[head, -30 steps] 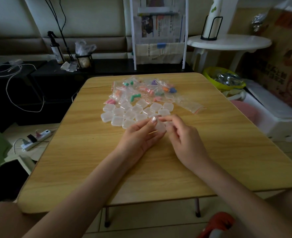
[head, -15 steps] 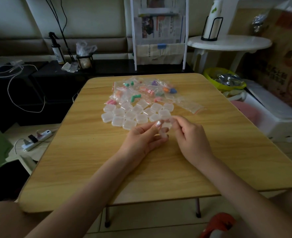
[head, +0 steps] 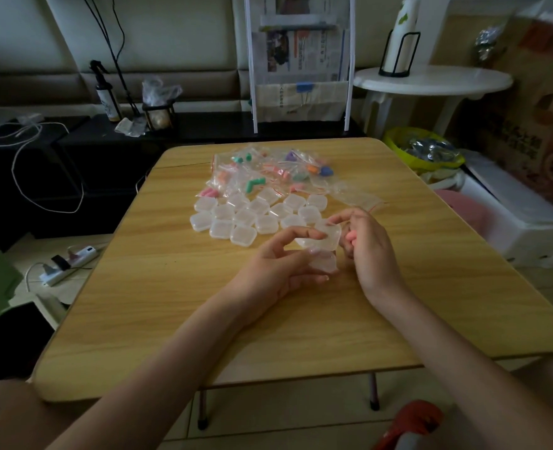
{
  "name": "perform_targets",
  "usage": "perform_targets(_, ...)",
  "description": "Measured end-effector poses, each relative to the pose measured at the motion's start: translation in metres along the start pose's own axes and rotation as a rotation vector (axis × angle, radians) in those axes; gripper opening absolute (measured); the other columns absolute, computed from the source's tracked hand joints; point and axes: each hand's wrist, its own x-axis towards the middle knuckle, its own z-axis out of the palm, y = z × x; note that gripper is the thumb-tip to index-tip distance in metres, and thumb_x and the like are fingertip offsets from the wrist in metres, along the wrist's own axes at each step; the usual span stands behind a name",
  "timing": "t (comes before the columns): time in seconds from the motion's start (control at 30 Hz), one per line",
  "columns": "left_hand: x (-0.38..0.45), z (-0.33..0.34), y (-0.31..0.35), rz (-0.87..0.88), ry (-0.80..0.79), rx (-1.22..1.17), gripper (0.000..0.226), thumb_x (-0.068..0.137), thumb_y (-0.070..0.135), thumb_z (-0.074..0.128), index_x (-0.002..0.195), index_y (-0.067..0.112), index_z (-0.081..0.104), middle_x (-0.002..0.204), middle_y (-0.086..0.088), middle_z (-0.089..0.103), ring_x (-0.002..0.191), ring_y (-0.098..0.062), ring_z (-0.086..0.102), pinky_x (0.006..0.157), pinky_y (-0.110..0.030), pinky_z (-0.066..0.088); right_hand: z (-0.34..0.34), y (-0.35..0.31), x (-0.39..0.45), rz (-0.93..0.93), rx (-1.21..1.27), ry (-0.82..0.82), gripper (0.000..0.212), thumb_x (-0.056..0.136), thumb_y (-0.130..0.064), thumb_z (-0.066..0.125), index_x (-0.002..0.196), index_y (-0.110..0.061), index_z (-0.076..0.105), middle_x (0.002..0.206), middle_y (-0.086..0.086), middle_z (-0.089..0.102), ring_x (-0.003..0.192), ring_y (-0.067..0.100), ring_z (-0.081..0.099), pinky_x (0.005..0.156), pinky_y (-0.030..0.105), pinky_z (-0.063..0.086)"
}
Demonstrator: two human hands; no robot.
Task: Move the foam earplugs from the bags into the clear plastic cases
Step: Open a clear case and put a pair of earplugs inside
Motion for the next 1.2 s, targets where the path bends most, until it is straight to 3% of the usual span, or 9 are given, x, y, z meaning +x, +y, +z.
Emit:
perform_targets(0.07, 0.001, 0.001, -0.001, 0.051, 0.096, 0.118, 0.023, 0.092, 0.005, 0.053, 0.114, 0.007, 0.060, 0.103, -0.021, 0.069, 0.084, -0.025, 0.070, 0.072, -0.027, 0.058, 0.001, 0.001, 0.000, 0.041, 0.106, -0.020, 0.027, 0.087, -0.016, 0.031, 0.089, -0.011, 0.057, 0.051, -0.012, 0.040, 0.045, 0.003, 0.032, 0.044, 0.020, 0.027)
perform_targets(0.17, 0.001, 0.000, -0.001, 0.110, 0.188, 0.148, 0.027, 0.091, 0.007, 0.056, 0.117, 0.011, 0.060, 0.103, -0.017, 0.070, 0.090, -0.027, 0.070, 0.070, -0.027, 0.058, 0.001, 0.005, -0.002, 0.068, 0.082, 0.002, 0.016, 0.097, -0.007, 0.034, 0.095, -0.021, 0.043, 0.073, 0.000, 0.046, 0.049, 0.005, 0.035, 0.048, 0.026, 0.030)
perform_targets(0.27, 0.003, -0.002, -0.001, 0.148, 0.242, 0.134, 0.027, 0.091, 0.005, 0.056, 0.118, 0.011, 0.059, 0.104, -0.019, 0.069, 0.090, -0.025, 0.070, 0.070, -0.027, 0.058, 0.000, 0.003, -0.005, 0.024, 0.086, 0.015, 0.019, 0.098, -0.010, 0.045, 0.091, -0.024, 0.034, 0.085, 0.008, 0.055, 0.049, 0.004, 0.040, 0.047, 0.021, 0.035)
perform_targets(0.53, 0.007, -0.007, -0.006, 0.173, 0.220, 0.137, 0.022, 0.091, -0.002, 0.054, 0.111, 0.009, 0.055, 0.103, -0.021, 0.067, 0.084, -0.018, 0.069, 0.070, -0.027, 0.058, 0.003, -0.006, -0.011, -0.005, 0.310, -0.159, 0.008, 0.086, -0.004, 0.063, 0.093, -0.007, 0.062, 0.089, -0.003, 0.072, 0.067, 0.004, 0.061, 0.058, 0.016, 0.046)
perform_targets(0.67, 0.008, -0.007, -0.007, 0.185, 0.175, 0.156, 0.023, 0.093, -0.002, 0.050, 0.114, 0.007, 0.052, 0.104, -0.018, 0.068, 0.087, -0.018, 0.068, 0.076, -0.029, 0.058, 0.002, -0.006, -0.011, -0.004, 0.318, -0.185, 0.013, 0.084, -0.007, 0.064, 0.097, -0.009, 0.067, 0.077, -0.008, 0.071, 0.069, 0.003, 0.063, 0.069, 0.016, 0.051)
perform_targets(0.8, 0.007, -0.006, -0.006, 0.192, 0.136, 0.169, 0.028, 0.092, -0.004, 0.051, 0.119, 0.005, 0.050, 0.109, -0.017, 0.067, 0.089, -0.017, 0.068, 0.081, -0.030, 0.056, 0.003, -0.004, -0.012, -0.022, 0.266, -0.175, 0.019, 0.090, -0.004, 0.061, 0.107, -0.011, 0.062, 0.089, 0.004, 0.070, 0.077, 0.008, 0.066, 0.070, 0.019, 0.052)
perform_targets(0.97, 0.006, -0.005, -0.006, 0.203, 0.123, 0.205, 0.034, 0.088, -0.007, 0.057, 0.119, 0.004, 0.051, 0.113, -0.017, 0.067, 0.095, -0.019, 0.068, 0.082, -0.029, 0.056, 0.001, -0.001, -0.011, -0.096, 0.225, -0.144, 0.009, 0.085, 0.002, 0.065, 0.092, 0.003, 0.060, 0.081, 0.011, 0.071, 0.075, 0.014, 0.070, 0.067, 0.019, 0.053)
perform_targets(1.1, 0.006, -0.006, -0.007, 0.199, 0.109, 0.199, 0.034, 0.089, -0.006, 0.056, 0.121, 0.004, 0.049, 0.114, -0.019, 0.065, 0.096, -0.019, 0.066, 0.084, -0.027, 0.055, 0.002, -0.001, -0.012, -0.123, 0.200, -0.149, 0.002, 0.083, 0.001, 0.068, 0.085, 0.001, 0.066, 0.076, 0.010, 0.072, 0.076, 0.019, 0.071, 0.070, 0.024, 0.055)
perform_targets(1.2, 0.007, -0.004, -0.007, 0.202, 0.091, 0.178, 0.033, 0.090, -0.007, 0.053, 0.121, 0.002, 0.048, 0.112, -0.020, 0.064, 0.094, -0.018, 0.065, 0.084, -0.028, 0.054, 0.000, 0.002, -0.010, -0.191, 0.077, -0.132, 0.001, 0.083, -0.006, 0.071, 0.082, -0.006, 0.071, 0.082, 0.014, 0.070, 0.078, 0.024, 0.071, 0.076, 0.038, 0.058)
